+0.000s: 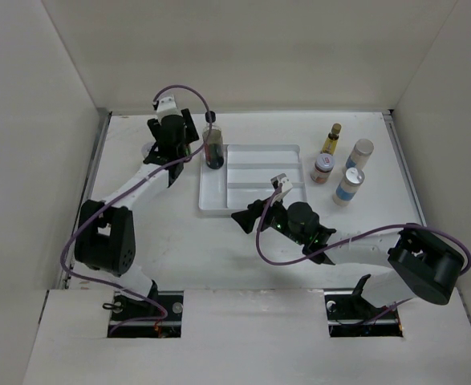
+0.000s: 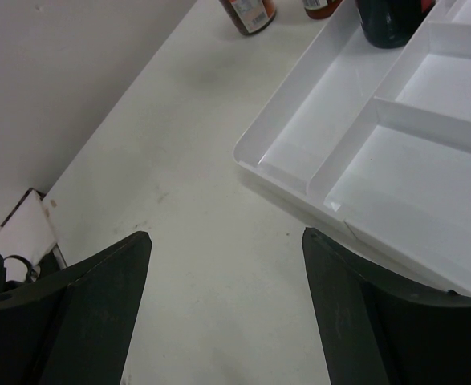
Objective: Organize the condiment bottles
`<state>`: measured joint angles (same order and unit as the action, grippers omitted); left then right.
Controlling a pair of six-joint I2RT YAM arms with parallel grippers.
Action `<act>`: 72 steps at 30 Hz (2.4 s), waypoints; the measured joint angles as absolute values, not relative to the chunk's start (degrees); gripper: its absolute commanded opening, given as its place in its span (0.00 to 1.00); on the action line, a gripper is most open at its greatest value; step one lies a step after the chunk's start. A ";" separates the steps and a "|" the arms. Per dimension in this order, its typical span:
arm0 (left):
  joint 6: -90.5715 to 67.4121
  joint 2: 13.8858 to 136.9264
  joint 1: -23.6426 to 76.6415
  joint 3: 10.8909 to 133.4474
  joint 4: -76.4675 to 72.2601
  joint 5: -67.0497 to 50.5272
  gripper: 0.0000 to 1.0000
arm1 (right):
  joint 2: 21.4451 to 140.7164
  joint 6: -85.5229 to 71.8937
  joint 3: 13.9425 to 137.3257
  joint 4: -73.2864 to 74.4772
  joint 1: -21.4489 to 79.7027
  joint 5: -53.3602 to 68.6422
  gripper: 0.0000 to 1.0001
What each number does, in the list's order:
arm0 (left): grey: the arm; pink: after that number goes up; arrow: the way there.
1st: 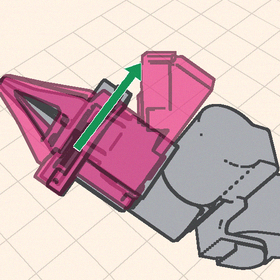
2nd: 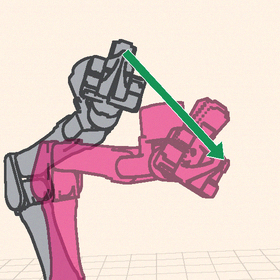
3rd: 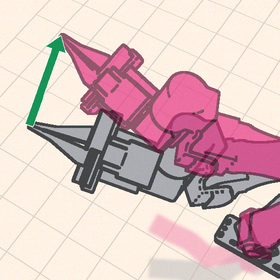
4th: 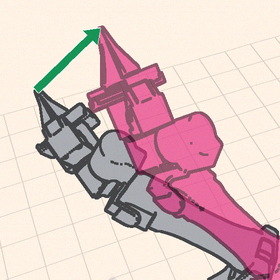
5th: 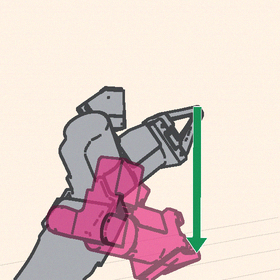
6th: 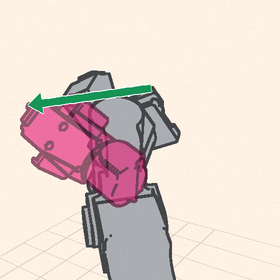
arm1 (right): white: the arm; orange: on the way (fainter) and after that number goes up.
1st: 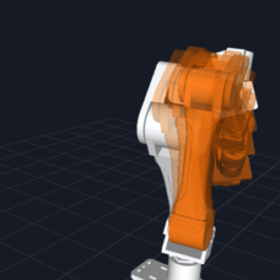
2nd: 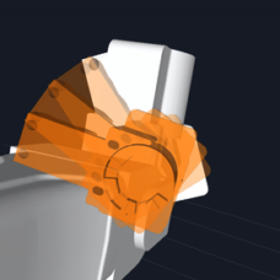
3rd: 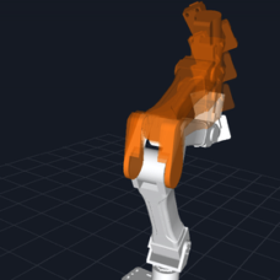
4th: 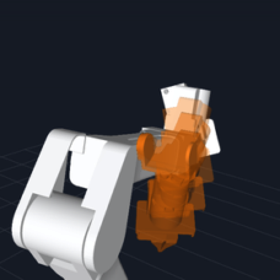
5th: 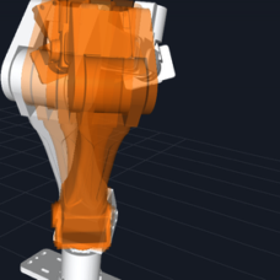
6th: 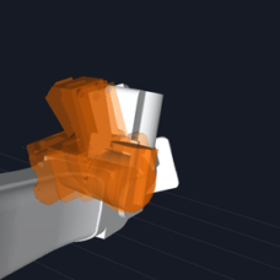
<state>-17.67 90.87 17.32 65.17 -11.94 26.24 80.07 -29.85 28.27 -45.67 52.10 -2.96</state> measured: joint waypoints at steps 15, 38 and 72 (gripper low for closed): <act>-17.30 104.36 14.41 78.70 -7.55 24.84 0.54 | 80.07 -29.82 28.27 -45.67 52.10 -2.96 0.84; -15.29 76.23 24.25 58.43 -6.44 31.86 0.20 | 79.61 -30.06 28.01 -45.87 51.33 -2.96 0.83; -13.37 93.10 31.38 60.01 -16.05 31.00 0.28 | 78.96 -30.85 27.14 -46.81 49.91 -2.96 0.83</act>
